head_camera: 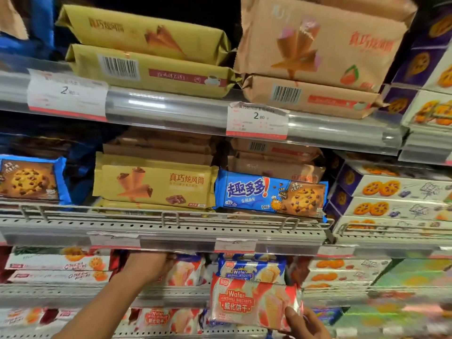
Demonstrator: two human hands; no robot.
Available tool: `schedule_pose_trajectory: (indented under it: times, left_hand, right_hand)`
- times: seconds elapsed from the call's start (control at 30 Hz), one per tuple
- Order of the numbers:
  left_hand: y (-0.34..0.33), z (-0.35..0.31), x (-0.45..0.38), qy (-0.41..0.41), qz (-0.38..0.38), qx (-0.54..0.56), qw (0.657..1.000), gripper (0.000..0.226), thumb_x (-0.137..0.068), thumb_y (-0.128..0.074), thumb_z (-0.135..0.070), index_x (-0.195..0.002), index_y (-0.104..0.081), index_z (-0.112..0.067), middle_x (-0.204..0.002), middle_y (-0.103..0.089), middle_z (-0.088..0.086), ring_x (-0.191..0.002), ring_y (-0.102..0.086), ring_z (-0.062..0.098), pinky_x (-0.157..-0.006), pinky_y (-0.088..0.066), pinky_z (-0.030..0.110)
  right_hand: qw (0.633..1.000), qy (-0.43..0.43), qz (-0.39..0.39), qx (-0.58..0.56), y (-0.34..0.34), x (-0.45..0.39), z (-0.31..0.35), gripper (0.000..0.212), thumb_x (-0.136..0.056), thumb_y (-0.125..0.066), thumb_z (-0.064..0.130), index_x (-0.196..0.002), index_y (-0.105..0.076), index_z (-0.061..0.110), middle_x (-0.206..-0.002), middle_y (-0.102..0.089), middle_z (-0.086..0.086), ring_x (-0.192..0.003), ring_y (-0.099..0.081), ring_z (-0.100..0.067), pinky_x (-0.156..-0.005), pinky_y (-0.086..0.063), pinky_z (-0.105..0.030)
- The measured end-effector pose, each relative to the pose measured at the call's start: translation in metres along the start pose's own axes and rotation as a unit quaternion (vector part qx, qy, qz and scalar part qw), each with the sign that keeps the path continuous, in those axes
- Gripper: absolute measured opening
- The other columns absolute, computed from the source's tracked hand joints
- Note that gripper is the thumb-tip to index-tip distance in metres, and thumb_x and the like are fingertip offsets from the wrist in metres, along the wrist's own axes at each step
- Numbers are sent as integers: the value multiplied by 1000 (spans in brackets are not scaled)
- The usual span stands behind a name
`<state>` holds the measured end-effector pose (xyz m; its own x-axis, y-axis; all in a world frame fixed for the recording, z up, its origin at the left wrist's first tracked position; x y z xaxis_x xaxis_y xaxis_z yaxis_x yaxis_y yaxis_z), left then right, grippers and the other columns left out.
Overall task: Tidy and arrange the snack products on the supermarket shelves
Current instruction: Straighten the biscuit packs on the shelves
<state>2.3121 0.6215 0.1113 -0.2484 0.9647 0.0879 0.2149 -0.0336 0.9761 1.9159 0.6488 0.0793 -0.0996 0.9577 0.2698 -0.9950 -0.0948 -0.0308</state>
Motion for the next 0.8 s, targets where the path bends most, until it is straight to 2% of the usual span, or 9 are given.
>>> schedule_pose_trajectory:
  times: [0.07,0.13,0.17,0.27,0.3,0.37,0.47,0.63,0.8]
  left_hand:
    - [0,-1,-1,-8,14,7,1000,18,-99,-51,-51,-107,-61,-39,-107,-66,-16,-98,-63,7,-68,-48,19]
    - [11,-8,5,-23,2,-22,1000,19,-99,-52,-53,-106,-60,-37,-101,-63,-16,-97,-63,7,-70,-49,21]
    - [18,-12,8,-26,-14,-38,999,19,-100,-51,-54,-101,-57,-36,-93,-58,-17,-91,-62,5,-65,-45,21]
    - [35,-23,26,-38,-89,-85,992,31,-87,-66,-61,-85,-57,-31,-80,-63,-10,-79,-67,12,-56,-38,26]
    - [34,-23,31,-42,-105,-101,988,39,-72,-80,-61,-75,-58,-29,-71,-66,-7,-69,-68,17,-53,-39,27]
    - [30,-21,47,-55,-148,-108,982,57,-37,-96,-57,-76,-65,-29,-68,-65,-3,-62,-65,24,-54,-47,33]
    - [17,-22,77,-80,-181,-74,977,101,-33,-92,-65,-121,-63,-24,-100,-61,5,-88,-58,30,-71,-53,46]
    - [1,6,113,-45,-187,-49,980,109,-32,-90,-66,-129,-59,-27,-100,-55,3,-86,-51,27,-65,-49,43]
    - [-12,44,136,-11,-170,-56,984,111,-37,-84,-71,-134,-59,-24,-107,-58,2,-91,-54,27,-66,-51,43]
  right_hand:
    - [1000,2,13,10,-7,6,7,93,-32,-97,59,-103,-73,3,-85,-79,-8,-66,-75,-16,-47,-52,-13]
    - [1000,14,11,-10,-12,9,17,55,-70,-86,28,-112,-70,-4,-78,-78,-2,-61,-73,-10,-46,-49,-10]
    - [1000,18,5,-5,-13,7,20,50,-75,-85,26,-111,-70,-6,-76,-78,-2,-60,-72,-10,-47,-48,-10]
    - [999,21,-22,18,-14,-2,19,103,-23,-89,76,-94,-75,4,-81,-78,-8,-69,-76,-18,-58,-56,-20]
    - [999,13,-43,17,-12,-3,17,109,-14,-86,80,-93,-74,6,-84,-78,-10,-73,-76,-25,-65,-57,-29]
    - [998,1,-66,-6,-10,-5,12,81,-38,-96,60,-93,-71,6,-93,-77,-19,-78,-74,-37,-73,-54,-38]
    - [993,0,-103,-49,-10,-11,5,18,-84,-77,14,-95,-66,5,-104,-70,-30,-86,-70,-39,-74,-52,-40]
    - [984,-20,-168,-58,-19,-25,0,14,-87,-75,9,-94,-65,2,-97,-68,-31,-79,-66,-38,-83,-56,-52]
    - [985,-8,-165,-49,-45,-37,2,23,-88,-76,12,-104,-60,5,-87,-66,-23,-53,-64,-22,-42,-53,-23]
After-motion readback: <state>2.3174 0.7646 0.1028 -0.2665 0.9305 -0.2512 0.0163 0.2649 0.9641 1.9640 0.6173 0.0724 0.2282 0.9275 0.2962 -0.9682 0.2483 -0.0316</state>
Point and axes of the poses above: each hand's wrist, its own x-axis away from the middle knuckle, its own y-axis out of the back of the hand, z = x × y, the point moved 10 cm from there along -x, towards the middle knuckle
